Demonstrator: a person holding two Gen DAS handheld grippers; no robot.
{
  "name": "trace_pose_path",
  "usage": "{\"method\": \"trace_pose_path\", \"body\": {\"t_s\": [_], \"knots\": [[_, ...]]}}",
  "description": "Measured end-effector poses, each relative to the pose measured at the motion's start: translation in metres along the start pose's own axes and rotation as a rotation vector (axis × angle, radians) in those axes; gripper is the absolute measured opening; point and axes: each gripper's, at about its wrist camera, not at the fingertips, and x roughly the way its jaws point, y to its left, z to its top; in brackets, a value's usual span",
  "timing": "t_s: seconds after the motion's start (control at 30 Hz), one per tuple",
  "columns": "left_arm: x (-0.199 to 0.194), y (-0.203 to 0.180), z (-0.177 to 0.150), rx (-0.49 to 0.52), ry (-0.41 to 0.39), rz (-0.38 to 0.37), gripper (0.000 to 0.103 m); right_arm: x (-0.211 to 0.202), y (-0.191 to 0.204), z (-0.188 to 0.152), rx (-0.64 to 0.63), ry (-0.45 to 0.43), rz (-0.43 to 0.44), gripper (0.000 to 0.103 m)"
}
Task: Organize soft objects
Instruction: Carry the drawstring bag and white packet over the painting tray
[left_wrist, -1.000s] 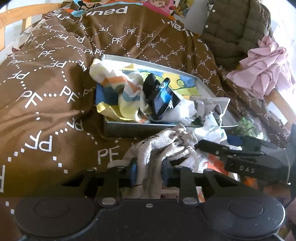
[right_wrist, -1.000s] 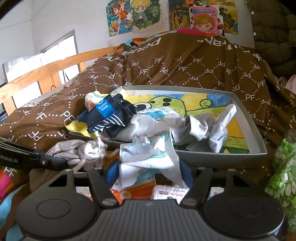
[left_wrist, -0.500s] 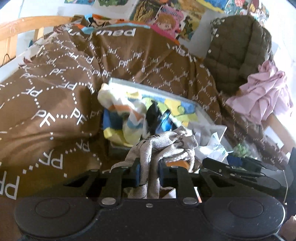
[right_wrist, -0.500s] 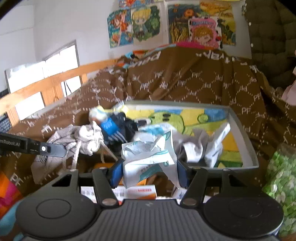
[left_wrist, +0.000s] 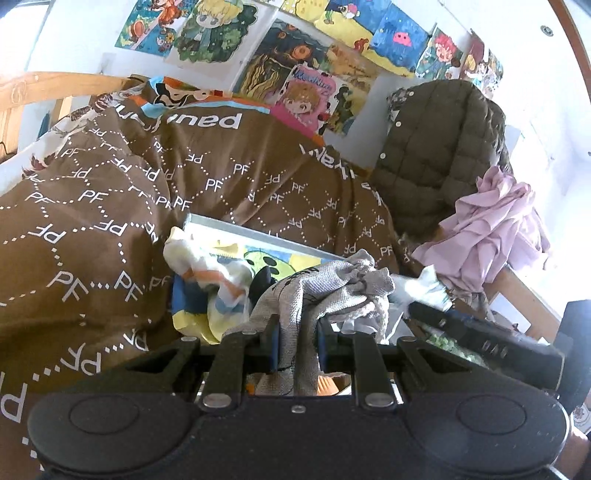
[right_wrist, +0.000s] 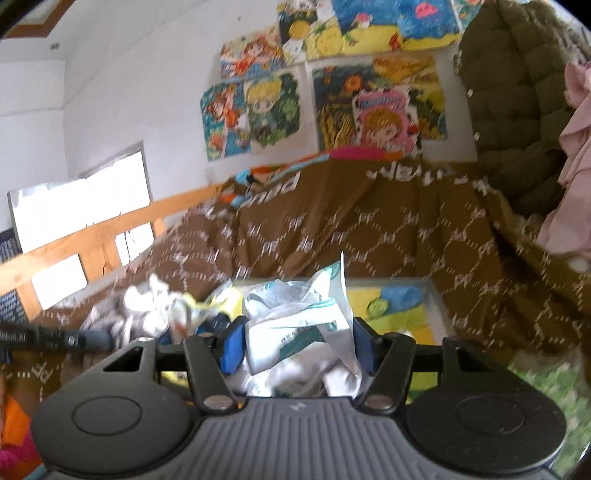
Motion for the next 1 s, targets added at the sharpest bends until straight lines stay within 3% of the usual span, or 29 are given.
{"method": "trace_pose_path", "body": {"t_s": [0.3, 0.53, 0.67, 0.77, 0.9, 1.0], "knots": [[0.002, -0.007, 0.013, -0.015, -0.073, -0.022, 0.021, -0.004, -0.03, 0.023, 0.066, -0.086, -0.033, 0.064], [0.047, -0.024, 0.042, -0.018, -0.143, -0.066, 0.022, 0.015, -0.047, 0.02, 0.081, -0.066, -0.071, 0.064], [0.084, -0.032, 0.047, -0.027, -0.127, -0.065, 0.022, 0.03, -0.053, 0.011, 0.078, -0.026, -0.111, 0.064], [0.111, -0.034, 0.048, -0.032, -0.072, -0.047, 0.022, 0.04, -0.056, 0.004, 0.084, 0.0, -0.14, 0.064], [0.13, -0.029, 0.044, -0.053, -0.037, -0.047, 0.022, 0.055, -0.051, -0.002, 0.055, 0.033, -0.174, 0.064], [0.141, -0.028, 0.041, -0.035, 0.005, -0.002, 0.022, 0.065, -0.043, -0.006, 0.027, 0.061, -0.182, 0.064]]}}
